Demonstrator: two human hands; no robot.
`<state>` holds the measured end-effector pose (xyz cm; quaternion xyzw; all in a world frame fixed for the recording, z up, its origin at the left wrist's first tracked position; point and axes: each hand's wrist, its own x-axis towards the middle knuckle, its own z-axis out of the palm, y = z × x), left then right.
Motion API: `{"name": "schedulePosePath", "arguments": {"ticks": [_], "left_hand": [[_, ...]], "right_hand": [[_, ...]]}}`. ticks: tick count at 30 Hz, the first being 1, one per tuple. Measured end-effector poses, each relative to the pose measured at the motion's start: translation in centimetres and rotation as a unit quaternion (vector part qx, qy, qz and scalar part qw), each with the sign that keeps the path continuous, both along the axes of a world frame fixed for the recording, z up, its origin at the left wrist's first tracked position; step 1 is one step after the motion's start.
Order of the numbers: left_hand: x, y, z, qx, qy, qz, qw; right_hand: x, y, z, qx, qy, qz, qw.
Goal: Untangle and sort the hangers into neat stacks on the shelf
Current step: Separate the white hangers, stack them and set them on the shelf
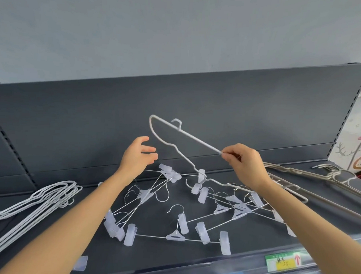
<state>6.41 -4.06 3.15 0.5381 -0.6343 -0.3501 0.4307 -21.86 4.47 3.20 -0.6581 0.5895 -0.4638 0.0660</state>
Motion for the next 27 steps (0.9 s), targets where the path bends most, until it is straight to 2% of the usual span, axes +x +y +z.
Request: {"name": "schedulePosePath", "arguments": {"ticks": [4, 7, 9, 11, 13, 15, 17, 19, 22, 24, 27], "left_hand": [[-0.2, 1.1, -0.1, 0.005, -0.014, -0.026, 1.000], [-0.6, 1.9, 0.4, 0.011, 0.020, -0.046, 0.999], [-0.6, 2.1, 0.8, 0.072, 0.112, -0.043, 0.990], [-0.1, 2.4, 1.4, 0.172, 0.209, -0.065, 0.960], [0.9, 2.5, 1.6, 0.268, 0.223, -0.111, 0.930], [2.1, 2.5, 1.4, 0.323, 0.197, -0.150, 0.913], [2.6, 2.7, 1.1, 0.352, 0.130, -0.181, 0.909], [2.5, 3.1, 0.9, 0.357, 0.005, -0.231, 0.905], [1.1, 4.3, 0.5, 0.331, -0.212, -0.294, 0.871], [0.2, 4.7, 0.1, 0.321, -0.243, -0.292, 0.867], [-0.5, 4.8, -0.4, 0.301, -0.221, -0.288, 0.882]], "right_hand": [[-0.1, -0.2, 0.1, -0.011, -0.025, 0.005, 1.000], [-0.1, -0.3, 0.2, -0.017, 0.005, 0.015, 1.000], [-0.1, -0.2, 0.3, -0.034, 0.047, 0.034, 0.998], [-0.3, -0.2, 0.2, -0.057, 0.084, 0.055, 0.993], [-0.7, -0.3, -0.1, -0.066, 0.113, 0.075, 0.989], [-1.1, -0.3, -0.7, -0.068, 0.155, 0.100, 0.980], [-1.1, -0.3, -1.5, -0.069, 0.199, 0.124, 0.970], [-0.9, -0.2, -2.0, -0.073, 0.226, 0.149, 0.960], [-0.4, 0.0, -2.0, -0.086, 0.267, 0.166, 0.945], [-0.4, 0.1, -1.8, -0.098, 0.283, 0.171, 0.939], [-0.7, 0.5, -1.3, -0.113, 0.293, 0.174, 0.933]]}}
